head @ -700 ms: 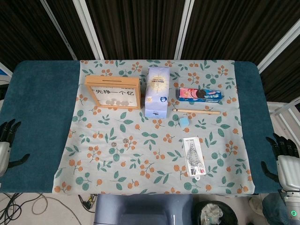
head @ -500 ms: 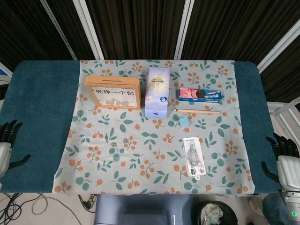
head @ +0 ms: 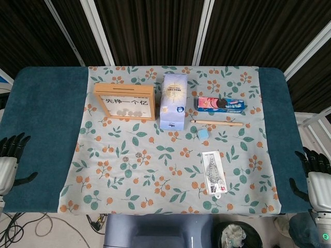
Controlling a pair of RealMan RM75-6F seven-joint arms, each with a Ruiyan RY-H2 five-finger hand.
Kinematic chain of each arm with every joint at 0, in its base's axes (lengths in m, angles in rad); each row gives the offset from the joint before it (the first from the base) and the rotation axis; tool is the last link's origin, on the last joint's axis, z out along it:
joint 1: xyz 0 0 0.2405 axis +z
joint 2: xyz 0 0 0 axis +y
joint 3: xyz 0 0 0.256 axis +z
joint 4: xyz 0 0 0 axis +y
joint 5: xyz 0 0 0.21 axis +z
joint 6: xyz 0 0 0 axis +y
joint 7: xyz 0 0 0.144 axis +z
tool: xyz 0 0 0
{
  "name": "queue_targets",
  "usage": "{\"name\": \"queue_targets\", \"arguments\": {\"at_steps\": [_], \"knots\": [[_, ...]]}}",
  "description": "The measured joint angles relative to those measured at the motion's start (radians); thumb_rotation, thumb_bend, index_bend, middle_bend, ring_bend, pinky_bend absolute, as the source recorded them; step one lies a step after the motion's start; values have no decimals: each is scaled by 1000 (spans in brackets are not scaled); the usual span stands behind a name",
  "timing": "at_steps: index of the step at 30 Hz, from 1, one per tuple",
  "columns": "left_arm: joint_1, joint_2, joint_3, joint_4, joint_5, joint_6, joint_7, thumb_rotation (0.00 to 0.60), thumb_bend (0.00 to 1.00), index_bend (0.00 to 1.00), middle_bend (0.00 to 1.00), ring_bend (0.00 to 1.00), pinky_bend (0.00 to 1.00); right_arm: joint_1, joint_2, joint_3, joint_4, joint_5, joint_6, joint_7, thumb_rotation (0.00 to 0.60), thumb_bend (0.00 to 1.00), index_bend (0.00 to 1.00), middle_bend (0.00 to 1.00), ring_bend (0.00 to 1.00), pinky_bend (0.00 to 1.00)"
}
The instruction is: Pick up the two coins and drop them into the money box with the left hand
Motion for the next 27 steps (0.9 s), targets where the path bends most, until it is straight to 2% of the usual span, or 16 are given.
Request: {"name": "queue_targets", "arguments": {"at_steps": [6, 10, 16, 20, 23, 27], "knots": [[-20, -13, 4, 32, 76, 7, -30, 600, 70, 101, 0, 0, 0, -1, 6, 2, -10, 16, -8, 12, 600, 440, 145, 69, 10, 0], [-49, -3, 4, 19, 96, -25, 1, 600, 81, 130, 0, 0, 0, -1, 9, 2, -11, 16, -8, 14, 600, 439, 146, 69, 10, 0], [-135, 40, 7, -49, 121, -170, 16, 600, 116, 169, 1, 0, 0, -2, 8, -1, -14, 15, -9, 11, 600, 440, 146, 69, 10, 0], [-241, 48, -6, -69, 127, -314, 6, 600, 135, 201, 6, 0, 0, -3, 8, 0, -17, 21, -10, 11, 600, 440, 146, 69, 10, 0], [-303, 8, -27, -62, 105, -382, 21, 600, 184, 208, 9, 0, 0, -3, 9, 1, -18, 24, -9, 11, 600, 440, 146, 69, 10, 0], [-366, -72, -39, -40, 72, -471, 45, 600, 195, 219, 10, 0, 0, -5, 11, 4, -19, 30, -8, 15, 600, 440, 145, 69, 10, 0]]}}
